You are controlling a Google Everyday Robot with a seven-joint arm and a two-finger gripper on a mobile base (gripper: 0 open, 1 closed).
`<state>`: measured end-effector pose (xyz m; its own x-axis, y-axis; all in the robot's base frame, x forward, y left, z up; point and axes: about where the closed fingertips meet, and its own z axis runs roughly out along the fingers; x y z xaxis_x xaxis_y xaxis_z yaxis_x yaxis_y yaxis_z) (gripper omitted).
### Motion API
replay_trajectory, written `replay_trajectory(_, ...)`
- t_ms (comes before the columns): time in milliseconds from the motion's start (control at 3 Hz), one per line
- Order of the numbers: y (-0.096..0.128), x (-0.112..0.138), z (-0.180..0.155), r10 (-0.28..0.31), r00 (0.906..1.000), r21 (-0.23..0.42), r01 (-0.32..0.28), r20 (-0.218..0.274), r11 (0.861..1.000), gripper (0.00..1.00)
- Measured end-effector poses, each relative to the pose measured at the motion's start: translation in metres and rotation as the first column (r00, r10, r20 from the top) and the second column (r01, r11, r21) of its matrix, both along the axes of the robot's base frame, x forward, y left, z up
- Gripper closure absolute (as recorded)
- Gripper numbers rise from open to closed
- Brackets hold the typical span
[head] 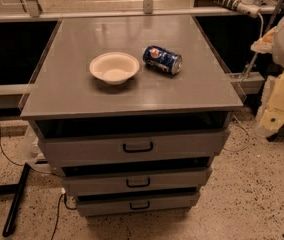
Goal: Open top drawer
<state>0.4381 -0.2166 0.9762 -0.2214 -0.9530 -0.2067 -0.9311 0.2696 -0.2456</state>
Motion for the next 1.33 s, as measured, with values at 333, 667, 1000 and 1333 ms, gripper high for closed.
replay_trajectory(333, 0.0, 0.0, 0.0, 0.0, 1.0, 0.0, 0.0, 0.002, 1.0, 0.0)
replay_trajectory(667, 0.008, -0.004, -0.021, 0.056, 0.9981, 0.023, -0.056, 0.025, 0.998, 0.0)
replay_trajectory(1000, 0.021, -0.015, -0.073, 0.157, 0.9856, 0.093, -0.163, 0.062, 0.982, 0.0)
replay_trajectory(1333, 0.033, -0.017, -0.121, 0.218, 0.9712, 0.177, -0.232, 0.097, 0.956, 0.0)
